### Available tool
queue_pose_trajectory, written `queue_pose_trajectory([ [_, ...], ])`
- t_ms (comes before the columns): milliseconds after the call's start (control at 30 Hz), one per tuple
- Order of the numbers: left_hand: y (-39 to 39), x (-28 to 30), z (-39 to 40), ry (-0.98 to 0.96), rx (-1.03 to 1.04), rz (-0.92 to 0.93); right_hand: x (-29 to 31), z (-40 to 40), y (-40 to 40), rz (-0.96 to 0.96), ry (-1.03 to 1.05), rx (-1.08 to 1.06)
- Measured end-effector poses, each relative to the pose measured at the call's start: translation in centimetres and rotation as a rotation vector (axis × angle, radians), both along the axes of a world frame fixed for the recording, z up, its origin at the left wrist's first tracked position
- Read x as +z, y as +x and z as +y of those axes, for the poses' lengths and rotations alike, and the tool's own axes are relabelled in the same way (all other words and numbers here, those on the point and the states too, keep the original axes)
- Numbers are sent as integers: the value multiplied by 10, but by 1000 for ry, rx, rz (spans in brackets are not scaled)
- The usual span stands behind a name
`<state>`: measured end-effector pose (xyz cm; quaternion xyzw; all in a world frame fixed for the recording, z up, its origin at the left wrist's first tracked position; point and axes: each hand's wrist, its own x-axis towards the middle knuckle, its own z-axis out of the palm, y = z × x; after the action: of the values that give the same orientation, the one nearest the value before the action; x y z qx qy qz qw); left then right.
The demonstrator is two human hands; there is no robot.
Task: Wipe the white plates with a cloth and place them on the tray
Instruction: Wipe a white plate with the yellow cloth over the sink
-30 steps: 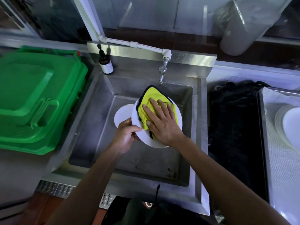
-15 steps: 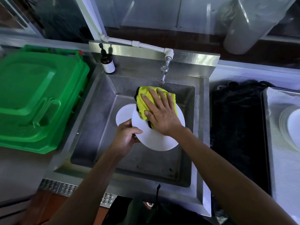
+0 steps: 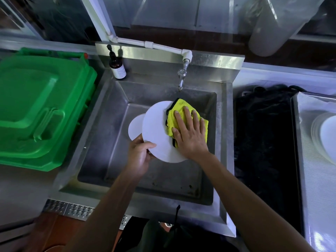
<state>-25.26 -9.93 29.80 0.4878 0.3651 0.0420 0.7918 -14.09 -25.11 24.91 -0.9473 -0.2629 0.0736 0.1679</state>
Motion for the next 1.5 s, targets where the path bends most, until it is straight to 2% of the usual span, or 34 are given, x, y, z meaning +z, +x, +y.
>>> queue_pose_trajectory([
  [233,7,0,5,13,78,5,-1,8,-43,108,43,-29],
  [500,5,-2,3,-33,129,24,6,27,-84,70,115,44],
  [633,5,-5,6,-51,131,-13,2,23,-80,117,134,-92],
  [767,4,-4,6,-14,118,-4,-1,13,-64,177,265,-218],
  [867,2,-6,9,6,75,10,-1,4,-48,143,347,-200],
  [1100,-2,-13,19,61,-39,56,6,-16,-2,332,574,-342],
  [1367,7,-7,37,287,-353,185,23,-33,37,442,532,-206],
  [1500,22,3,48,395,-482,204,29,-31,43,433,520,-150],
])
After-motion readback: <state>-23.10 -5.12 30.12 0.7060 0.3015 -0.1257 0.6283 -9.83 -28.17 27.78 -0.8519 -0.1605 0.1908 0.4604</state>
